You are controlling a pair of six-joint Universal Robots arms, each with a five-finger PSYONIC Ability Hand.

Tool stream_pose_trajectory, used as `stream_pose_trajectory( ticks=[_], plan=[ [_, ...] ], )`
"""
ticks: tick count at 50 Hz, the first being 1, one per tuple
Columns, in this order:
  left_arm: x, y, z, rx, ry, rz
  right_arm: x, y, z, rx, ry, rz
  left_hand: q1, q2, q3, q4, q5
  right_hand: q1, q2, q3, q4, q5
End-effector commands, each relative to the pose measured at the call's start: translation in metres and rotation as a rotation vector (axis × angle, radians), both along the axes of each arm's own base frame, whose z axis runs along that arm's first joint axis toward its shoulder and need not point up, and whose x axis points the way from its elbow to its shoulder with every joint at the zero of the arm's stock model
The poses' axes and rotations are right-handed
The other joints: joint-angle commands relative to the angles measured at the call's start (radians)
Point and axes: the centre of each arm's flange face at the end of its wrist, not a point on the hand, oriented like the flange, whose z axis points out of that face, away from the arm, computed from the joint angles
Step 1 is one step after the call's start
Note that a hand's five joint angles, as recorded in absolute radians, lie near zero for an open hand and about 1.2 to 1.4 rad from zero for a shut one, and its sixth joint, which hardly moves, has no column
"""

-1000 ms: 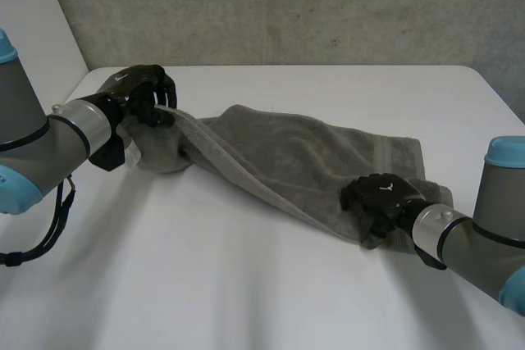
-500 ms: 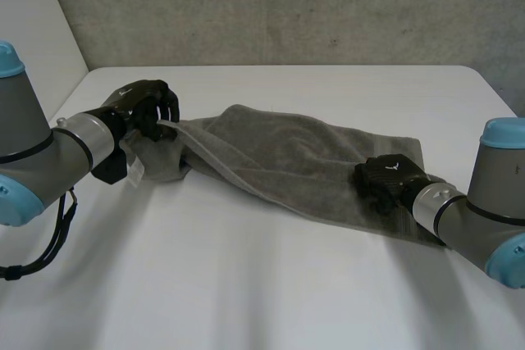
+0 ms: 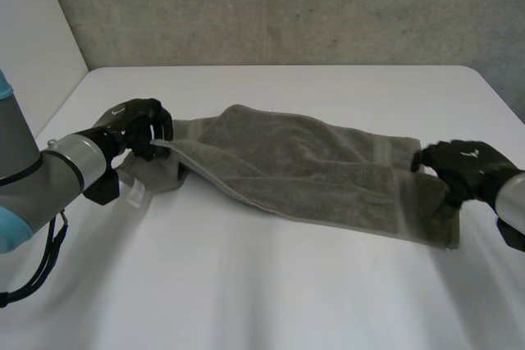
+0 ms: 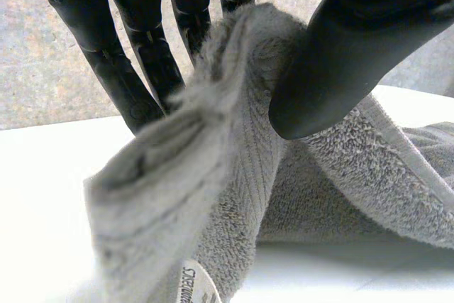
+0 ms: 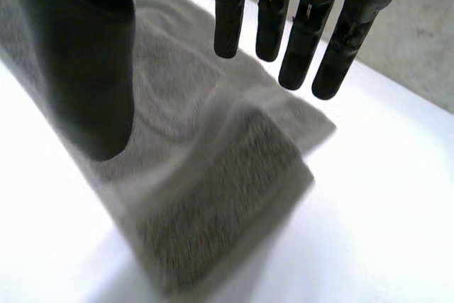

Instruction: Fold the towel.

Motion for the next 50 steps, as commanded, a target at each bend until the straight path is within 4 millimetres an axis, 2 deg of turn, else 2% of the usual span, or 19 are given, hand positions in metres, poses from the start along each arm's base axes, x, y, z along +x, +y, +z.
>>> stream_pose_trajectory(
  ticks=[1, 10, 12, 26, 50],
  plan=[
    [0.002, 0.003, -0.005, 0.007, -0.002, 0.002, -0.022, 0.013, -0.019, 0.055, 0.071, 0.004, 0.063, 0.033, 0.013, 0.036, 0.026, 0.059, 0.051, 0.049, 0.041, 0.037],
    [-0.003, 0.009, -0.009, 0.019, 0.000, -0.027, -0.032, 0.018, -0.040, 0.102, 0.089, 0.053, 0.063, 0.033, 0.013, 0.036, 0.026, 0.059, 0.051, 0.049, 0.041, 0.037],
    [-0.003, 0.009, -0.009, 0.020, 0.000, -0.027, -0.030, 0.016, -0.050, 0.108, 0.077, 0.080, 0.063, 0.033, 0.013, 0.036, 0.026, 0.050, 0.042, 0.040, 0.033, 0.028],
    [0.000, 0.006, -0.009, 0.015, 0.005, -0.027, -0.028, 0.001, -0.072, 0.037, 0.085, 0.100, 0.063, 0.033, 0.013, 0.036, 0.026, 0.053, 0.045, 0.043, 0.036, 0.031],
    [-0.001, 0.003, -0.011, 0.006, 0.010, -0.032, -0.031, -0.021, -0.076, -0.029, 0.102, 0.092, 0.063, 0.033, 0.013, 0.036, 0.026, 0.111, 0.104, 0.102, 0.094, 0.090]
  ],
)
